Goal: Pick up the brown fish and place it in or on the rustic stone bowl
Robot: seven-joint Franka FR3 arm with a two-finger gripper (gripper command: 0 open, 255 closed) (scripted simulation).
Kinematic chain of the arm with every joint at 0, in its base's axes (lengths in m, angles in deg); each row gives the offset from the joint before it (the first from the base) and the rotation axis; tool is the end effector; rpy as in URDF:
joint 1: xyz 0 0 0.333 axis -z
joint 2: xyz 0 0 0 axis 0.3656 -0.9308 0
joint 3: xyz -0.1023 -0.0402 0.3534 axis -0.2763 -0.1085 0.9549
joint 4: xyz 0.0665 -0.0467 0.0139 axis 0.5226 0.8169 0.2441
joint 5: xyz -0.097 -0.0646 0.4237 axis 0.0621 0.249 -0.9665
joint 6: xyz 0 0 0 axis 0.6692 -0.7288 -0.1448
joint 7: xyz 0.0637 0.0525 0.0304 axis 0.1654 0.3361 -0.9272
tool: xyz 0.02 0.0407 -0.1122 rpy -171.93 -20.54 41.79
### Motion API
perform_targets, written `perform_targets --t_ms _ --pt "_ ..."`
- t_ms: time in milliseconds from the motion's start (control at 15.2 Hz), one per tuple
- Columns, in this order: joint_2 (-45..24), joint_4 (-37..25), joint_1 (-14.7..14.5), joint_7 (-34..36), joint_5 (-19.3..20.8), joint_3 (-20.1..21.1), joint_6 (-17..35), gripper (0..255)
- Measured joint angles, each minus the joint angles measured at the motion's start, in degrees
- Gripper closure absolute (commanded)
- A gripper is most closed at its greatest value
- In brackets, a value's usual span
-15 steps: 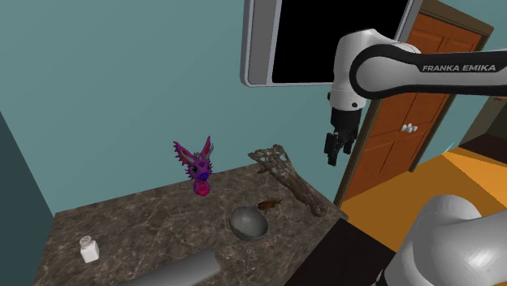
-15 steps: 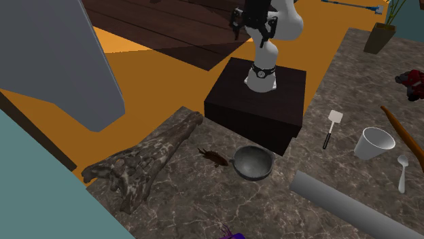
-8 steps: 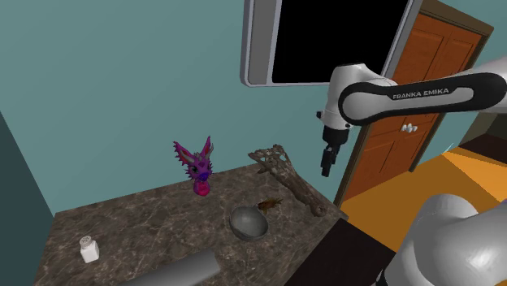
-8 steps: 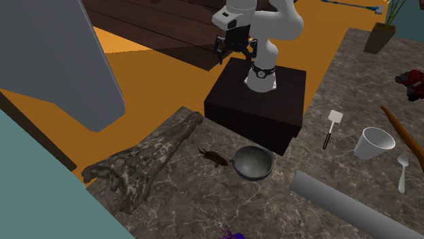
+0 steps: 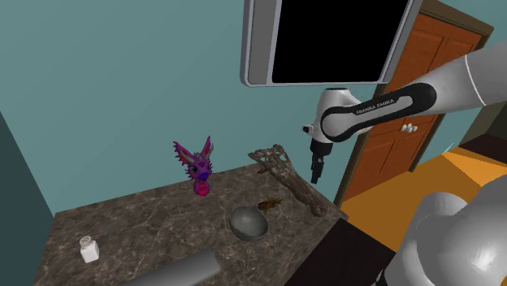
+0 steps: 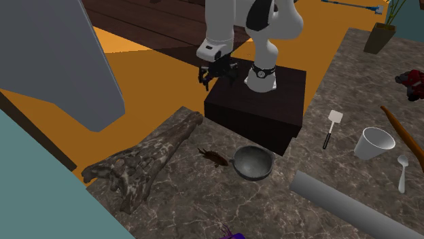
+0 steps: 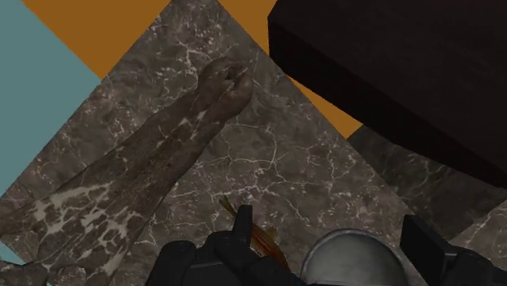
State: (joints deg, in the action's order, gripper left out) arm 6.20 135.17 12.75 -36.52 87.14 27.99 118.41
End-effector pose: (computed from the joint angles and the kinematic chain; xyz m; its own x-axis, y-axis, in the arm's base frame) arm 0.3927 -0.1368 0.3755 0.8617 0.5069 -0.0214 0.5067 -0.8620 -0.0166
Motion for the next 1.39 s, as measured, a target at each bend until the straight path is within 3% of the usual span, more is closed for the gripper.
perform_targets --t_ms 264,594,726,924,1188,1386 --pt "-10.2 -2.4 -4.9 -13.9 -5.9 -6.0 8.5 0" --pt "-24.5 -7.1 -10.1 -36.2 -21.9 -9.5 15.7 0" --pt "-31.6 -10.2 -9.6 -47.0 -31.0 -7.9 17.6 0" --pt "-38.9 -14.7 -6.9 -59.2 -40.1 -3.3 18.2 0" --pt "-47.8 -21.7 -2.2 -72.0 -47.9 3.3 18.1 0" --pt "-51.6 -25.1 -0.5 -76.7 -50.2 6.3 18.0 0"
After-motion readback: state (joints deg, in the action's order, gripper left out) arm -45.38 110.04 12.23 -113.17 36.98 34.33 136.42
